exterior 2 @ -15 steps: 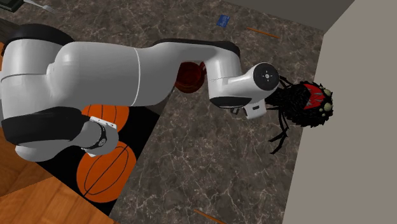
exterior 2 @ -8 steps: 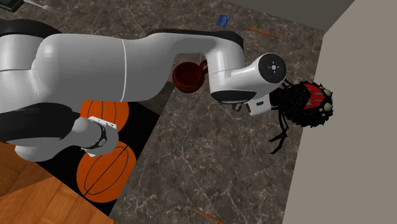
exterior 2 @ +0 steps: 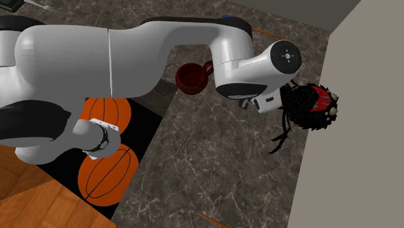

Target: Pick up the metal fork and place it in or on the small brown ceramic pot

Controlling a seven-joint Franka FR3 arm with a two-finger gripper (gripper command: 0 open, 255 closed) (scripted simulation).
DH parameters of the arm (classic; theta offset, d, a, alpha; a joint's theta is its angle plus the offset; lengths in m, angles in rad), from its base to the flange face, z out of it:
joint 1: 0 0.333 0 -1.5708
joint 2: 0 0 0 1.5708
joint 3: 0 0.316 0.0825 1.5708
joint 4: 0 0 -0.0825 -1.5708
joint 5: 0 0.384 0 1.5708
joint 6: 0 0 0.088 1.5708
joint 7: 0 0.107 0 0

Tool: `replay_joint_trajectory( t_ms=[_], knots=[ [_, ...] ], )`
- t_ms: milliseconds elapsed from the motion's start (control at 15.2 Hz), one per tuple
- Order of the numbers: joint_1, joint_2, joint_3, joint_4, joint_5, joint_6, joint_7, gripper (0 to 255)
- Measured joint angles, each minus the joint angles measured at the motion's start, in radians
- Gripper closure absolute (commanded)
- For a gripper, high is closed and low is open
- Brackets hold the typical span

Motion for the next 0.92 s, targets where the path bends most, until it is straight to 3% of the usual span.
replay_joint_trajectory(
  t_ms=[726, 924],
  knots=[
    [-0.003, -0.036, 0.005, 0.097, 0.008, -0.129, 0.017, 255],
    [-0.002, -0.108, 0.019, 0.008, 0.037, -0.101, 0.025, 255]
  ],
)
